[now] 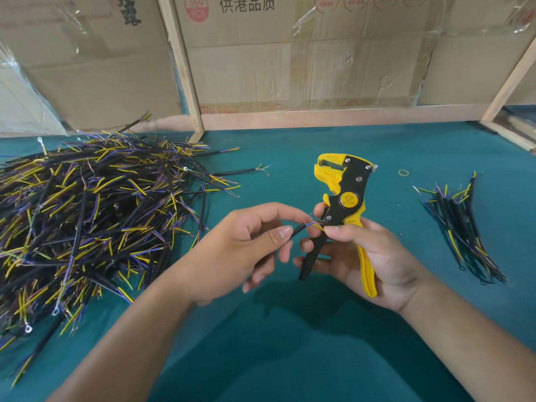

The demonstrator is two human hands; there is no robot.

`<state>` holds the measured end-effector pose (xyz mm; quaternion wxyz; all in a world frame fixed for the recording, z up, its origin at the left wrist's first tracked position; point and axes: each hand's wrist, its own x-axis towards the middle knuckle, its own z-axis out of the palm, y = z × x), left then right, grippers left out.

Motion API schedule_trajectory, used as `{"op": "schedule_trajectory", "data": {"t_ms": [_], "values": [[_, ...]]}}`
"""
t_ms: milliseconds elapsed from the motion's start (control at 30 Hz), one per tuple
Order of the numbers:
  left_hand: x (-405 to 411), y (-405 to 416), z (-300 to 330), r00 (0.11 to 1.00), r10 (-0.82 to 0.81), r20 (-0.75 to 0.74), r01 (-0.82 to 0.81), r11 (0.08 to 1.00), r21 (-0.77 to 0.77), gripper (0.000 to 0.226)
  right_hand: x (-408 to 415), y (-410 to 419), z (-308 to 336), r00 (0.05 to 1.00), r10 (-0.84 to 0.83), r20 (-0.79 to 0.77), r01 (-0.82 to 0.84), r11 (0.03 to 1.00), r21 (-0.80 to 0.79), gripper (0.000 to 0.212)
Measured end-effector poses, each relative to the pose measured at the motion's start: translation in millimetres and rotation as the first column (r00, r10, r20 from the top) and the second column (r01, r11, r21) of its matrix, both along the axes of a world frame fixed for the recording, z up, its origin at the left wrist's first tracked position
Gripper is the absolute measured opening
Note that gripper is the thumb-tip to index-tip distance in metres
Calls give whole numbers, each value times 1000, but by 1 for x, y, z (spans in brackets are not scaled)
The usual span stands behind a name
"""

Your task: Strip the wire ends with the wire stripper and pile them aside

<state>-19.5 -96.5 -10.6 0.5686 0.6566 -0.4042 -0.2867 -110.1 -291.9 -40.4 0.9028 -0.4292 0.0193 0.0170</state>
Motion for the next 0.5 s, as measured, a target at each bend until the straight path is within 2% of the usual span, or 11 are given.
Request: {"op": "schedule_trajectory", "data": {"t_ms": [300,500], "values": [[-1,-2,-2,986,-46,-158,40,998,-41,21,0,2,1,1000,11,-8,-11,1000,2,27],[-1,-4,-2,978,-48,-205,42,998,-37,19,-1,2,2,1000,22,-8,-22,1000,-11,26]]}}
